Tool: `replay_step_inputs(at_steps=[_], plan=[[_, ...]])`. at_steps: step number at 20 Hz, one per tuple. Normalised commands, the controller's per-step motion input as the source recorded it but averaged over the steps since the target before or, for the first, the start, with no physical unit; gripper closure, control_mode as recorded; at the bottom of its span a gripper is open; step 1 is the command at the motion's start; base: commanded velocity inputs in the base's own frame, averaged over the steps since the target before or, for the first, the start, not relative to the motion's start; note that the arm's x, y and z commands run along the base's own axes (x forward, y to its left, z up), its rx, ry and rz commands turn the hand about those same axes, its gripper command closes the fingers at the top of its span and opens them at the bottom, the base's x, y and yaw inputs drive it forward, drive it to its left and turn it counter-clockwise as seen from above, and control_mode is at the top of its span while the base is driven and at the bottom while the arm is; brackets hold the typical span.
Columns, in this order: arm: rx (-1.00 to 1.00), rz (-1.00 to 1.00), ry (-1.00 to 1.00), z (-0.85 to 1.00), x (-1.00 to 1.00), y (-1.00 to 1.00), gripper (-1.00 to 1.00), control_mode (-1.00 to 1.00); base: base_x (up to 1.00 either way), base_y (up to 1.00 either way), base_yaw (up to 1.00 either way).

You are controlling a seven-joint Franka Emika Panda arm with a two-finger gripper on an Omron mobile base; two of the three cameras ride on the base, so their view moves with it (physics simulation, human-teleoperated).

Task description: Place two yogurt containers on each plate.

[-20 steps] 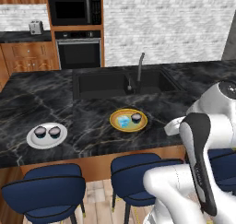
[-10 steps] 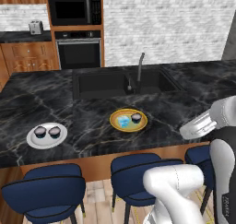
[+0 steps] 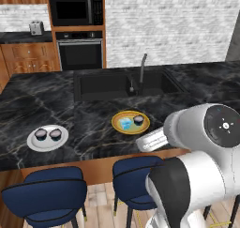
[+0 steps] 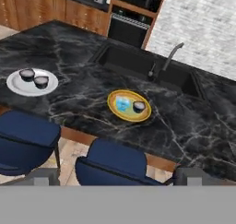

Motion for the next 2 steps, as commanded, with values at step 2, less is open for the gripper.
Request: replay_step_inputs(at_steps=[2], plan=[[-0.02,-0.24,0.00,-0.43,0.00,1.00,-1.00,-1.00,0.00,0.00,0.00]])
